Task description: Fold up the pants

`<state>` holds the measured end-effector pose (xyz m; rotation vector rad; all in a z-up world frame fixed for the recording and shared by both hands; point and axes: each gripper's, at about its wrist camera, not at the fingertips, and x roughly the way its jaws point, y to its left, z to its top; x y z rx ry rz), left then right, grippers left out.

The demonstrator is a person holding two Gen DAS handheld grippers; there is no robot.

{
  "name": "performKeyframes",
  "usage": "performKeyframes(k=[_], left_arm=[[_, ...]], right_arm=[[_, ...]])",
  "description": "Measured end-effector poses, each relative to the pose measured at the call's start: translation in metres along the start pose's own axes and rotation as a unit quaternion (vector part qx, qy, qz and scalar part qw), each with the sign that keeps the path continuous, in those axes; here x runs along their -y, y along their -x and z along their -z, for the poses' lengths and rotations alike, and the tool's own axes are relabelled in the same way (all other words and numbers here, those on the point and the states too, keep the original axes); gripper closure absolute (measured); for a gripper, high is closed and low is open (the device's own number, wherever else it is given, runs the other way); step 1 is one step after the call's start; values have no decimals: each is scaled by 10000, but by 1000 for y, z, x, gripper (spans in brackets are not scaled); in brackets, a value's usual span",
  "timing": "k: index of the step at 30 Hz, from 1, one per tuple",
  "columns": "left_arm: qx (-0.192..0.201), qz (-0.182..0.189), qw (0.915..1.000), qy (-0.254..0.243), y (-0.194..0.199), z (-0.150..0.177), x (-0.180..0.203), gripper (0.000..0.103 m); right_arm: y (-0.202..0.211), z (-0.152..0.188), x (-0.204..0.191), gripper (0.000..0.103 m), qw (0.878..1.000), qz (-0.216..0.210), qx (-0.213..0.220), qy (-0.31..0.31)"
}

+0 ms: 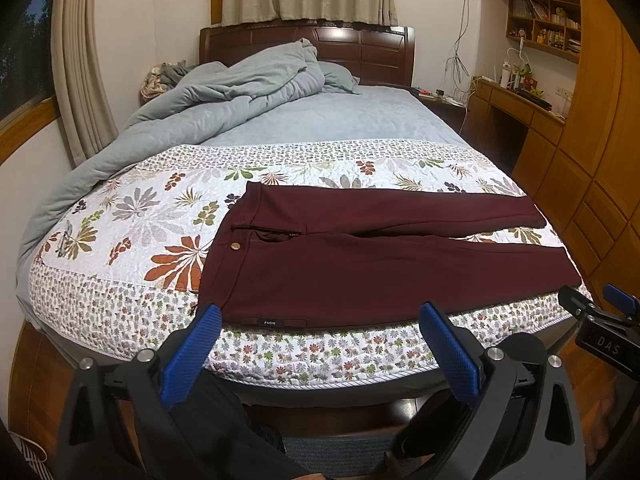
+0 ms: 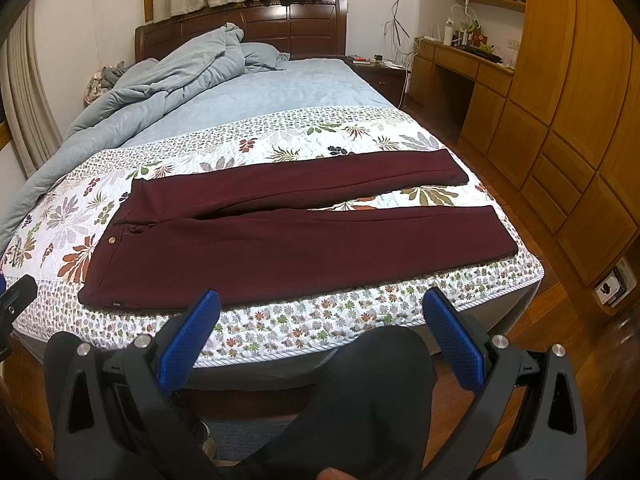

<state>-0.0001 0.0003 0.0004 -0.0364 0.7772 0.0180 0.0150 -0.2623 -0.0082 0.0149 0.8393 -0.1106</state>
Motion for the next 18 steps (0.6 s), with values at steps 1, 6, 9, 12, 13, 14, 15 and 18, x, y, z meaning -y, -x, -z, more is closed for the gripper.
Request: performKeyframes(k=[1,6,9,12,13,14,15,18], left_arm=[[4,5,10000,4,0,0,0,4],[9,7,10000,4,2,-5,1,4],[4,2,10000,1,1,-4,1,4],[17,-2,10000,3,1,-5,0,4],[23,0,10000,4,1,-5,0,4],[25,-1,10000,3,0,-5,0,4],[24,-3,10000,1,-1,-4,0,4],[27,-2,10000,-1,-2,-5,0,4]], right_arm=[[0,0,-1,2,10000,7,9,5],[1,-2,1,2,10000,11,25,16],[3,-2,2,2,10000,2,31,10],[3,-4,-2,2,10000,25,31,53],[4,-4,-2,2,10000,22,30,52],[3,-4,-1,2,10000,21,29,49],[3,-4,-1,2,10000,26,32,51],[3,-4,-1,2,10000,29,37,50]])
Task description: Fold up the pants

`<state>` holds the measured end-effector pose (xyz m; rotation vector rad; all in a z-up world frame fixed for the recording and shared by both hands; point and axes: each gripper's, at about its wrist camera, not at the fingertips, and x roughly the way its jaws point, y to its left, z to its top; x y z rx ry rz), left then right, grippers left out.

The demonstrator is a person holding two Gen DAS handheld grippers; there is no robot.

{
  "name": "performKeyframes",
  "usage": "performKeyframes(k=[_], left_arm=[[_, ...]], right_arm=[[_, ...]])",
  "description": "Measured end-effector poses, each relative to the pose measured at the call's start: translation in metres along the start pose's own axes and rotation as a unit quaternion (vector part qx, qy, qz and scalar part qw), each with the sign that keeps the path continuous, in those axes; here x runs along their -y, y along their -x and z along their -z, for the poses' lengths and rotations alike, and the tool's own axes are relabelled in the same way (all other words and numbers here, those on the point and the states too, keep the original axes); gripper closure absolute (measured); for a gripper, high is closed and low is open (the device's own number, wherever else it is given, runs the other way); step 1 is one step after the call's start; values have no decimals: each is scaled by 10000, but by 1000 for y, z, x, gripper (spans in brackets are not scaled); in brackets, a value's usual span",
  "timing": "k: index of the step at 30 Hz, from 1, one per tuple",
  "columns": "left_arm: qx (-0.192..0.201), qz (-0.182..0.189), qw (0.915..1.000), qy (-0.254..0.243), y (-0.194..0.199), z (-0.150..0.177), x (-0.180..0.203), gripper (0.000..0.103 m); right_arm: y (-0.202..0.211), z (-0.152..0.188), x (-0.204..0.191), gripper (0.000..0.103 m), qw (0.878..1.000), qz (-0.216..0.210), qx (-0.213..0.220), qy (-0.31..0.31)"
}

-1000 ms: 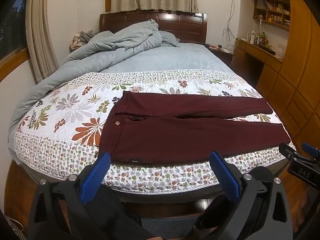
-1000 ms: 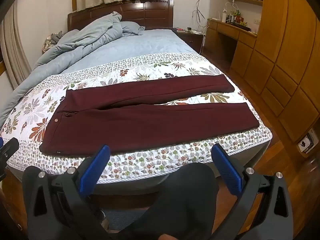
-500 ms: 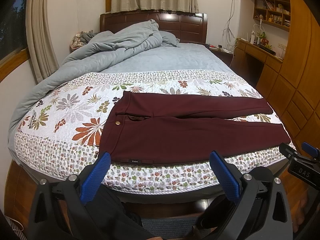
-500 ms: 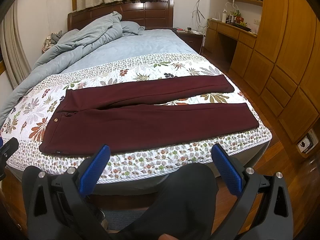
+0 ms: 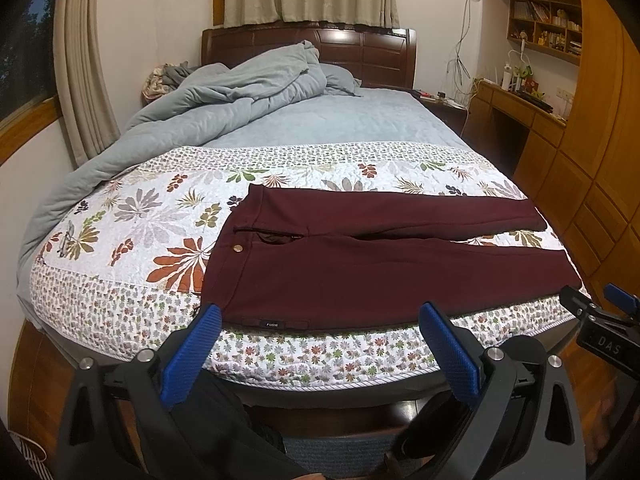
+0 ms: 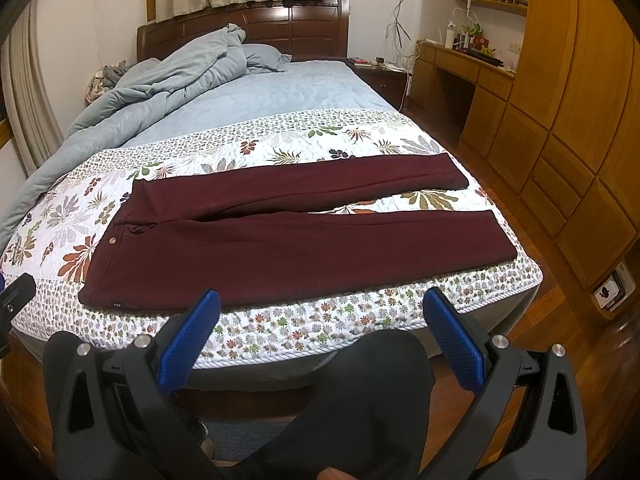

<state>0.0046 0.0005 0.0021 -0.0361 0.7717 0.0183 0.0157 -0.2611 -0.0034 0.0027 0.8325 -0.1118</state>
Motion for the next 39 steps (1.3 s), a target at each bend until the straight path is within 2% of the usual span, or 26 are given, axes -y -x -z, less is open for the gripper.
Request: performKeyframes(k=[39], left_arm=[[38,0,10000,-7,5,-4,-6,4]], right_arm=[[-4,2,-3,2,10000,26,-31,-1]])
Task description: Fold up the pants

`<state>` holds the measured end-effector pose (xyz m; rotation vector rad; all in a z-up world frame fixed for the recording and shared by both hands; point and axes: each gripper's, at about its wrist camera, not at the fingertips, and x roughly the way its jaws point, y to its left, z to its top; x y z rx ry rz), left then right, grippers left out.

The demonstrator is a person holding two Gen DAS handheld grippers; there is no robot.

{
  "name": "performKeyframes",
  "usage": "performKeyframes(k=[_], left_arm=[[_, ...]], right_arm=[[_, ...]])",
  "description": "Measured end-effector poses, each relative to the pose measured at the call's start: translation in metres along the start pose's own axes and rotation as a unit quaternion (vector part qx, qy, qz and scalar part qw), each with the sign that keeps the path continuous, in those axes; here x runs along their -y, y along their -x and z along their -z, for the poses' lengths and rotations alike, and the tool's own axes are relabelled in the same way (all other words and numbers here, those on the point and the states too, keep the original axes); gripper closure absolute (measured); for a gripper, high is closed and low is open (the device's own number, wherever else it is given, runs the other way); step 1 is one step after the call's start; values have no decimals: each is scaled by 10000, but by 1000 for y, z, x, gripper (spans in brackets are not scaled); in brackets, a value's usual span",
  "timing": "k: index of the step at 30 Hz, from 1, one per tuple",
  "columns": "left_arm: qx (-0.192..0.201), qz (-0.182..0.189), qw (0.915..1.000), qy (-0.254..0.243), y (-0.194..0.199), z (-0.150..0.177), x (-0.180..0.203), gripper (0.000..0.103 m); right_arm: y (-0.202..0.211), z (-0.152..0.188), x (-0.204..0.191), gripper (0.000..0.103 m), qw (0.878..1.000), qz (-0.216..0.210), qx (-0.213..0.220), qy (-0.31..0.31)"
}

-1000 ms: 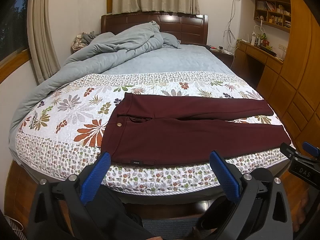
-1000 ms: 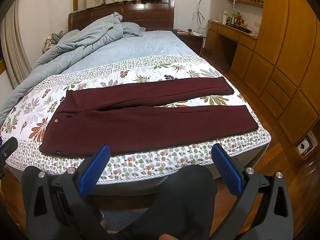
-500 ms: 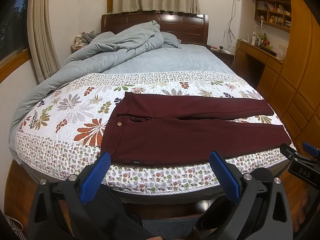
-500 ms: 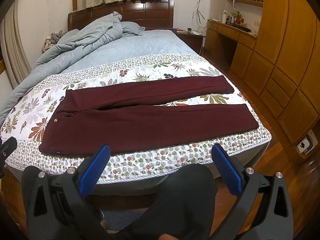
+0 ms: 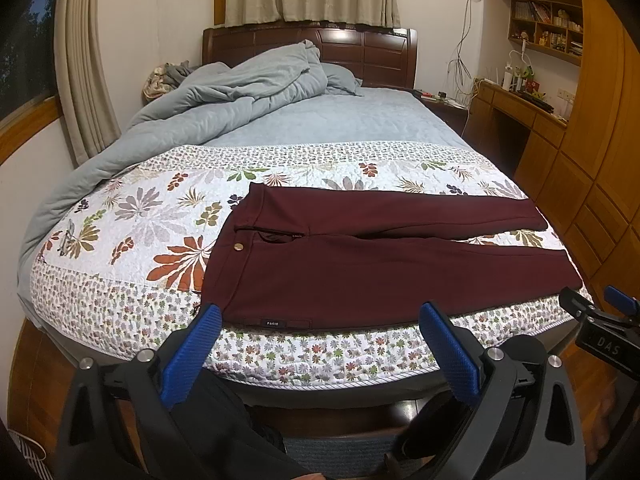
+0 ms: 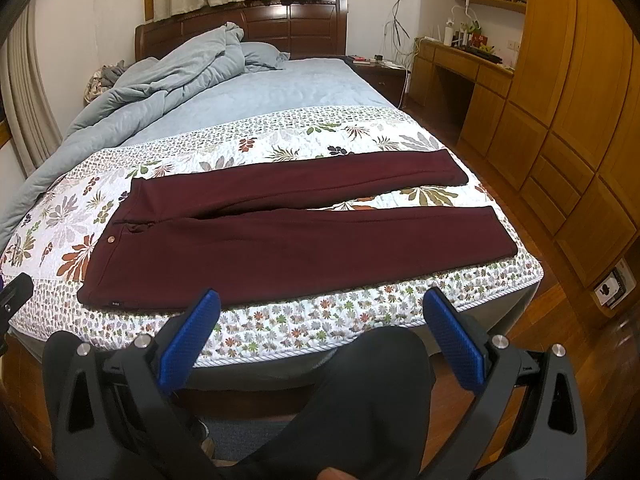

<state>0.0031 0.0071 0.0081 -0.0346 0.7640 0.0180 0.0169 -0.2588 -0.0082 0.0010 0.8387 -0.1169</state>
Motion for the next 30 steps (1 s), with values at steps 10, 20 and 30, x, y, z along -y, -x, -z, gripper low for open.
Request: performKeyframes(k=[10,20,30], left_arm=[[-199,113,9997,-99,-15,7,2,4],[-1187,2091,9658,974,-135,13,-108,4],[-2048,2183,8870,3516,-243,53,-218,11]], right_arm=[[-4,2,0,2,10000,-15,20,11],[-73,-11,54,2,9908,-1188,17,-650],[-141,7,75,2,9846,-1337,-568,-968]])
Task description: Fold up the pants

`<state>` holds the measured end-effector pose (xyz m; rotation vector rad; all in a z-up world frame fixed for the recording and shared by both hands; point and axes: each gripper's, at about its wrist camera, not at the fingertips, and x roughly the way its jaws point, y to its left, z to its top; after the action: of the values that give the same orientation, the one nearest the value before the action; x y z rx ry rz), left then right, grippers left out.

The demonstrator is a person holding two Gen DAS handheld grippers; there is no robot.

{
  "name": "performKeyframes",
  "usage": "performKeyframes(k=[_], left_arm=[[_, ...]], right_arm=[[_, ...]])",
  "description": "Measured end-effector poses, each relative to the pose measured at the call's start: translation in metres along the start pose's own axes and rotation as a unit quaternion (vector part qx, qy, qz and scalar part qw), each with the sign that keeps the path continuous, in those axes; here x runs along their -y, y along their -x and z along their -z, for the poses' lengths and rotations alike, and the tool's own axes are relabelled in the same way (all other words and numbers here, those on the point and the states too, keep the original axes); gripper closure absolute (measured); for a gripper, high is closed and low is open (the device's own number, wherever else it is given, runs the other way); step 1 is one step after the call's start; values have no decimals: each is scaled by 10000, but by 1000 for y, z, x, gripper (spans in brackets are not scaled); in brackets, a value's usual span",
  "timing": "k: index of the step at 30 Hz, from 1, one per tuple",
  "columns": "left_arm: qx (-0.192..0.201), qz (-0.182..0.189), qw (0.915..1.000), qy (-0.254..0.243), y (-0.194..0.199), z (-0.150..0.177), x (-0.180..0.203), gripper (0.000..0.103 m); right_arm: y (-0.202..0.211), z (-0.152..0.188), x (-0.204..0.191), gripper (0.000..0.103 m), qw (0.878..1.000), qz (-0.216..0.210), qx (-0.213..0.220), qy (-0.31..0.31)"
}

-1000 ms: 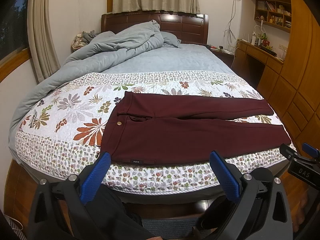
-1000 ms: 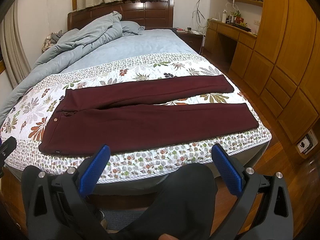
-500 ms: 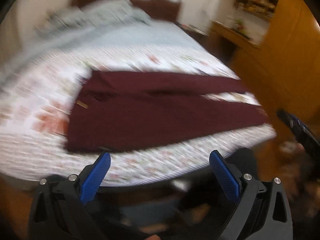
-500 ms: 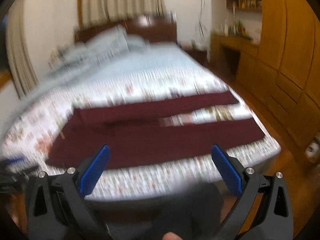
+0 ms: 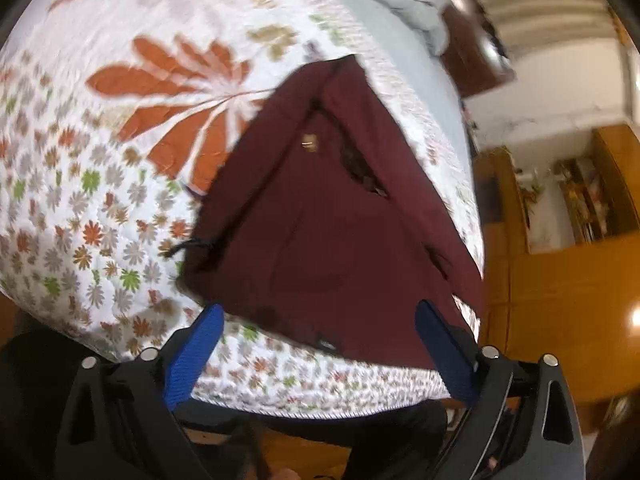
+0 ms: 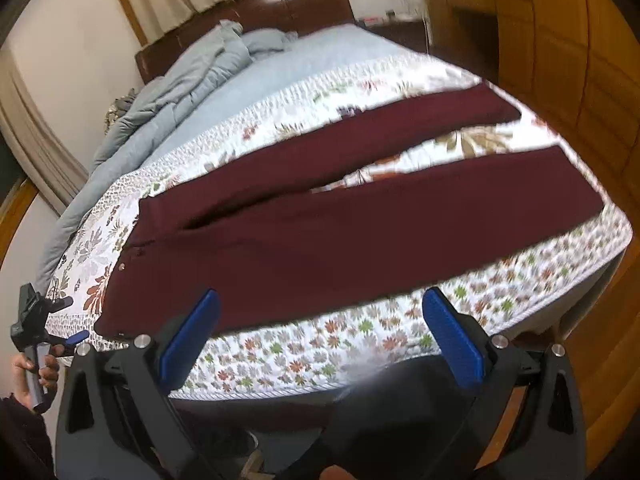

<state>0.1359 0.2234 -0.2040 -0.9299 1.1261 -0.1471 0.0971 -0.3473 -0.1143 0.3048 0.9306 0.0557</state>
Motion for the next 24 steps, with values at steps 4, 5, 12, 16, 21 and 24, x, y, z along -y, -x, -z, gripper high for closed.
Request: performKeyframes(k=[4,5,12,16,21,24], left_arm=[[-175,-420,9985,300,-21,4,-13,17],[-141,-452,9984,300,-24,4,-15,17],[-50,-621,9973,382,-55,5,-15,35],[-81,-1068,9938,289,-51,-11,-2,72],[181,-914,9956,-13,-36,-16,10,79],[248,-773,9967,4,-37,-17,7,78]], right_arm=[[-7,0,3,2,10000,-35,-50,-78],[-9,1,3,2,9999,-30,-56,-92],[-14,0,14,2,9998,61,-116,-148],[-8,-2,47,3,9992,109,-139,-364],[2,-6,142,93,9859,-316,-212,-1629],[13,-12,222,56,9672,-215,95,-2529]])
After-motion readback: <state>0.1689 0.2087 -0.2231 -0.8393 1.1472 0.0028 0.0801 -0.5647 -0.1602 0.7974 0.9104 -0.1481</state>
